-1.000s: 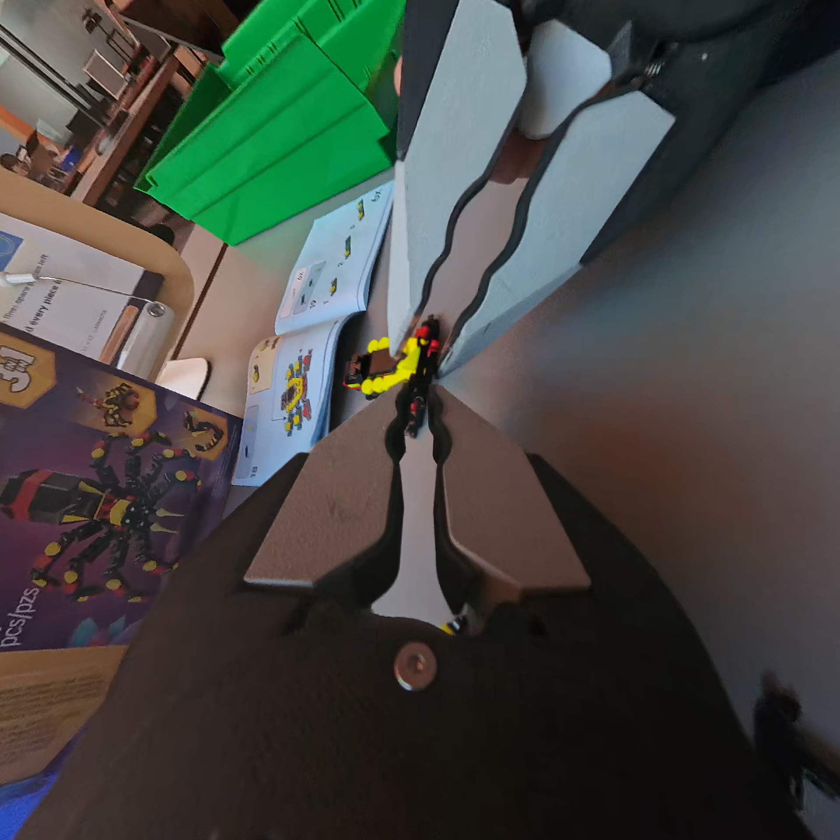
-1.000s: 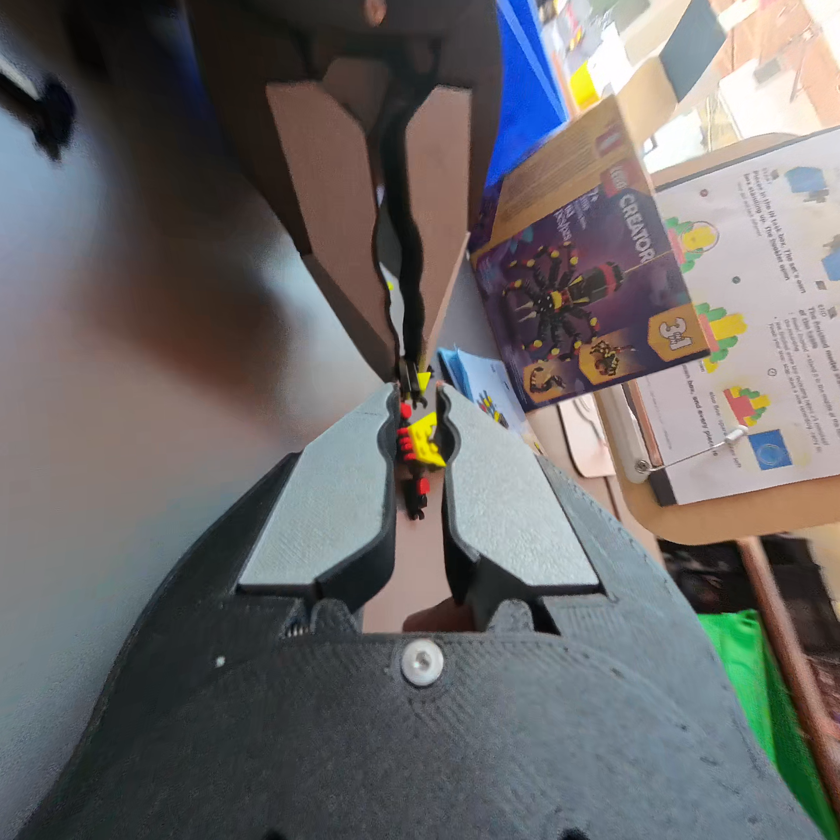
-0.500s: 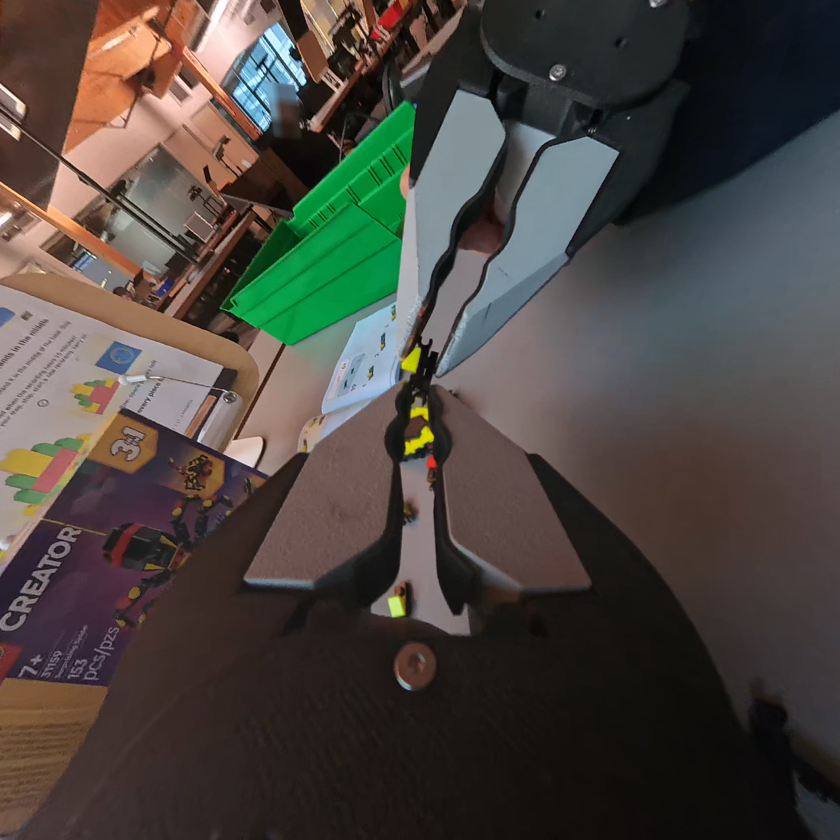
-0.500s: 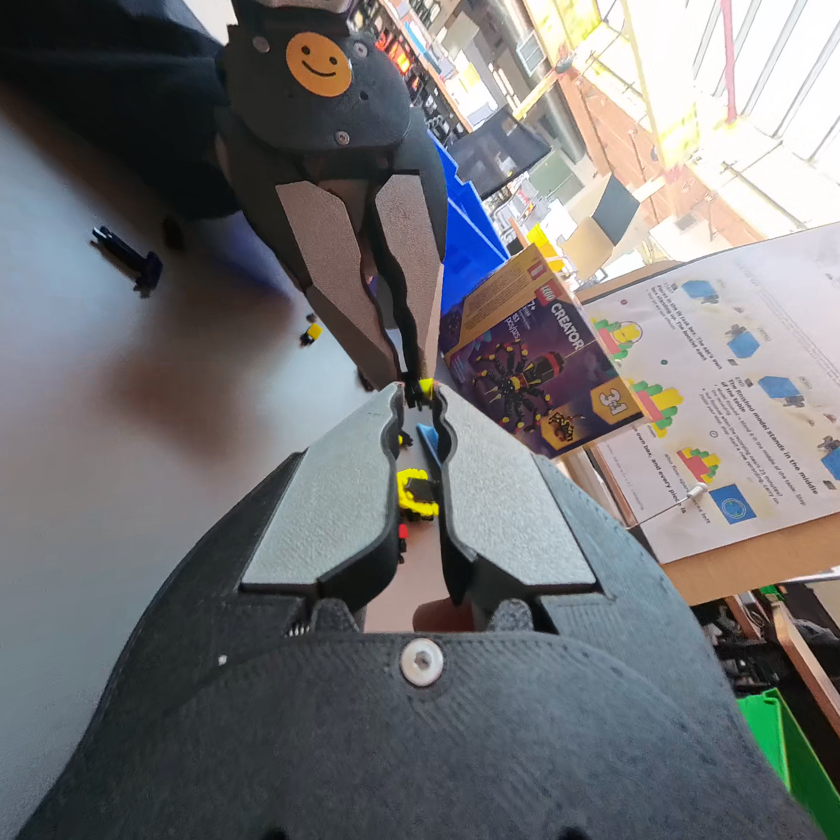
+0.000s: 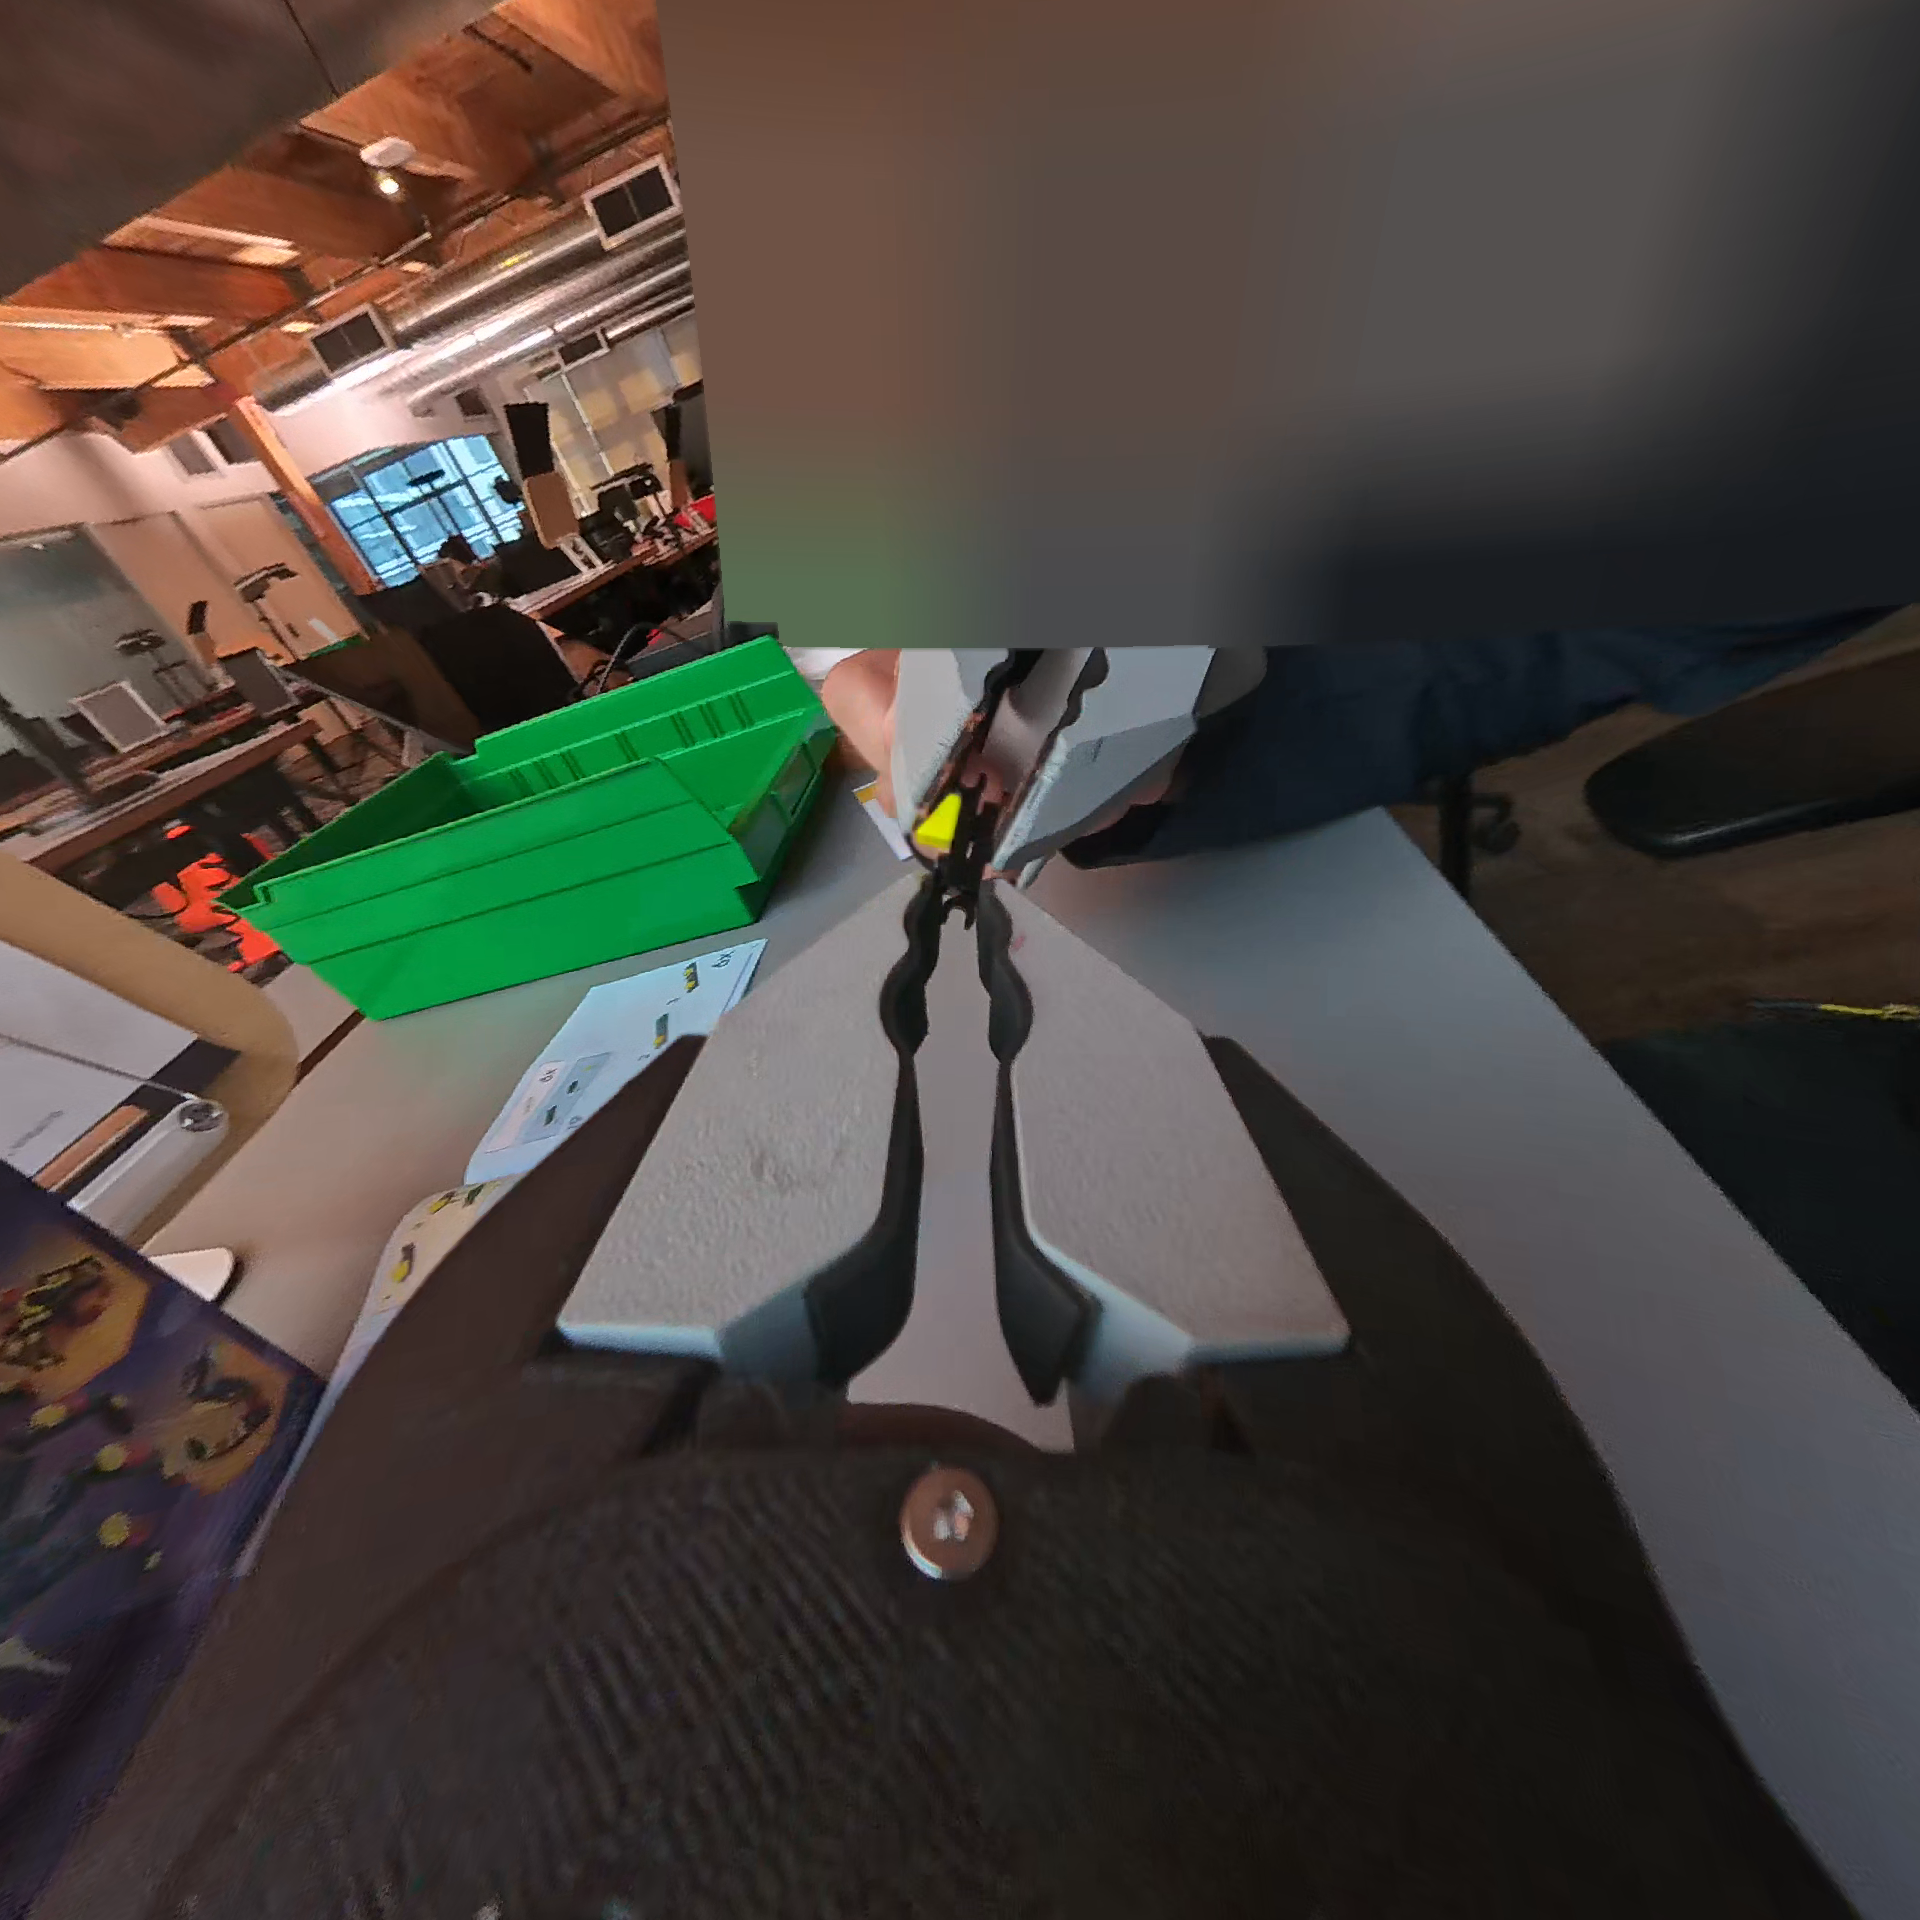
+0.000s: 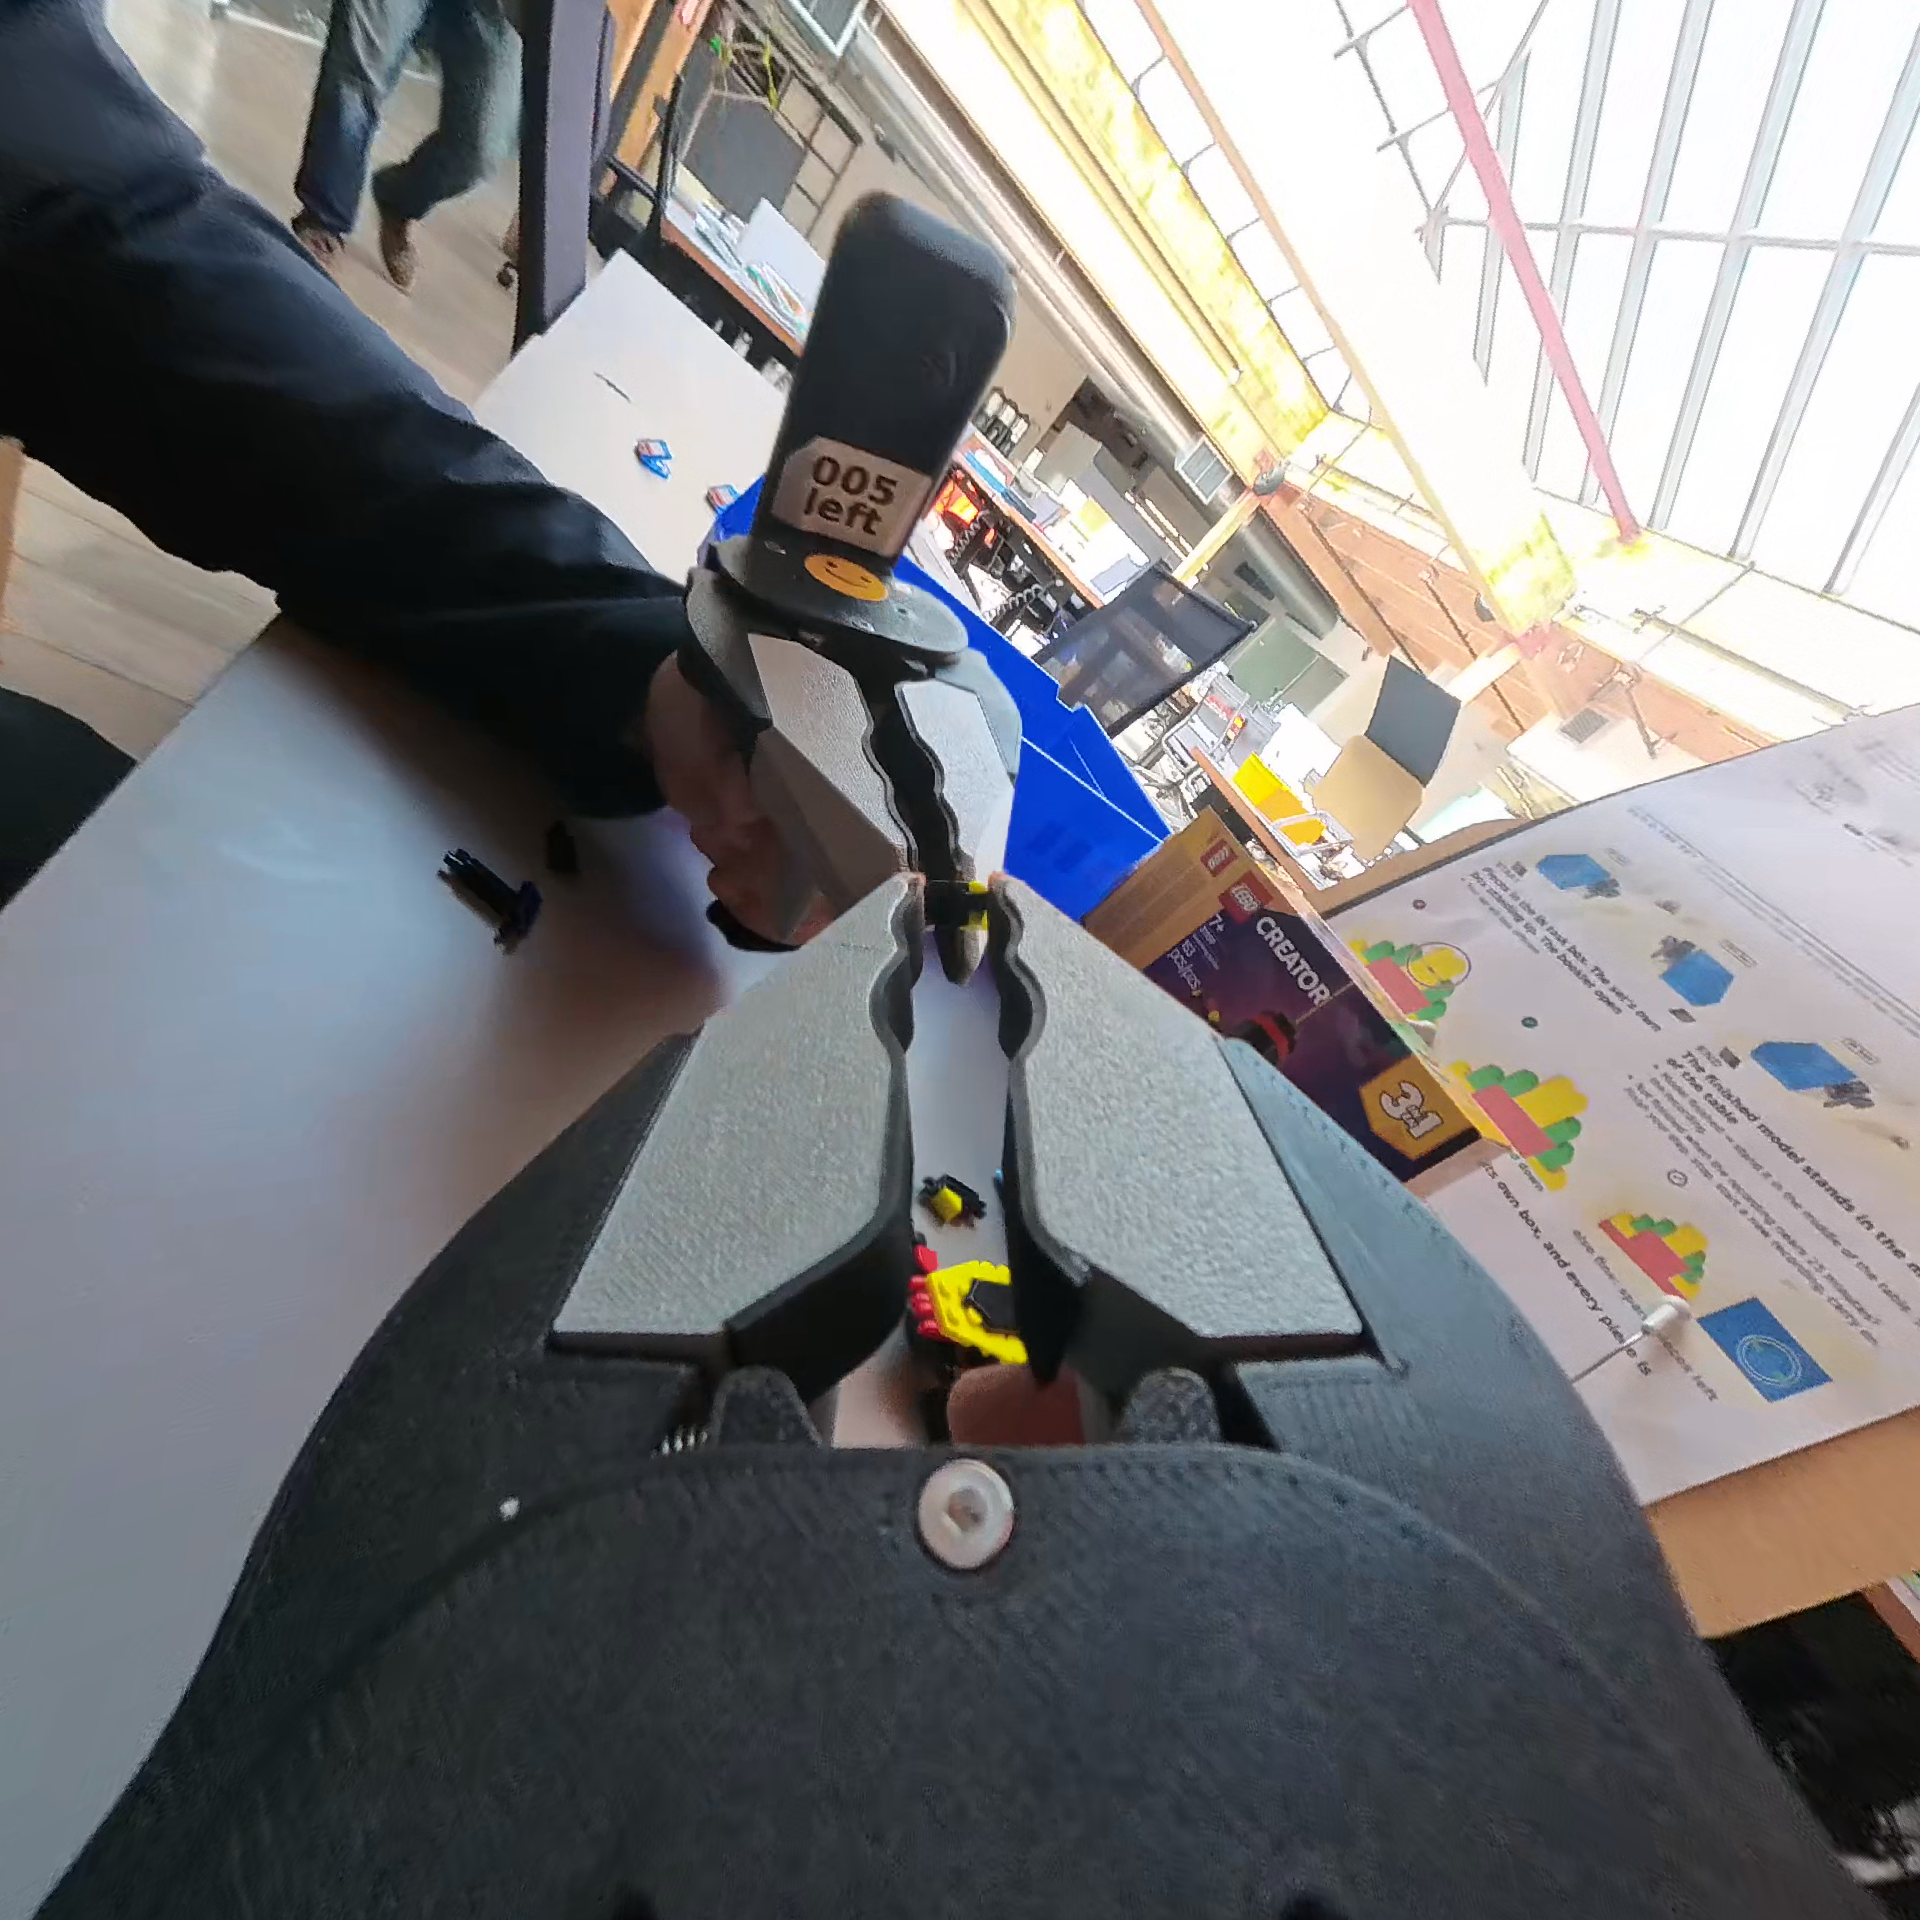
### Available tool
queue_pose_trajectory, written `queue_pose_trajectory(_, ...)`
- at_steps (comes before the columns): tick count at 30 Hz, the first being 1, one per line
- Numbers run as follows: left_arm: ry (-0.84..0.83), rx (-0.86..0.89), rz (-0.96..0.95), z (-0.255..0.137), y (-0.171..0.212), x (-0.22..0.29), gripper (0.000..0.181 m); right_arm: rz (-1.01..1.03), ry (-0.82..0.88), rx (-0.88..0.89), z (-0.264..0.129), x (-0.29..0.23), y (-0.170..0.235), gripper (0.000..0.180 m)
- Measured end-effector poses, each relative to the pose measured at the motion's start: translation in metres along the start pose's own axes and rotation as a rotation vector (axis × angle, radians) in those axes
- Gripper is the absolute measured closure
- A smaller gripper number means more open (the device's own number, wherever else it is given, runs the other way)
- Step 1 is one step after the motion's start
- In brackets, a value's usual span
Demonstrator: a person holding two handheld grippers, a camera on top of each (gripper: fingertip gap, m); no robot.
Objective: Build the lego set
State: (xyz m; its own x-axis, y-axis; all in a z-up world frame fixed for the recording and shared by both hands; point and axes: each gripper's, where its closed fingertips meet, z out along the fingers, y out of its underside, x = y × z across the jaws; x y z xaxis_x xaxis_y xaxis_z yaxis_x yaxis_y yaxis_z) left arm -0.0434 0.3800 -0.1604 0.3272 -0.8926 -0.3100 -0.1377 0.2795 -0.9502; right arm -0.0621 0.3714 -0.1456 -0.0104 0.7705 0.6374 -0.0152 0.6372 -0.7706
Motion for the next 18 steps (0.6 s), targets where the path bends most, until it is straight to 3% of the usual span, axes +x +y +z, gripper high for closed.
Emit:
queue_pose_trajectory(7,0.081,0.041,-0.003,0.000,-0.007,0.015,0.177,0.081,-0.072,0.059,-0.003,-0.008,-0.010,0.163)
queue_pose_trajectory(18,0.101,0.095,0.006,0.002,-0.014,0.021,0.177,0.069,-0.087,0.092,-0.002,-0.013,-0.019,0.169)
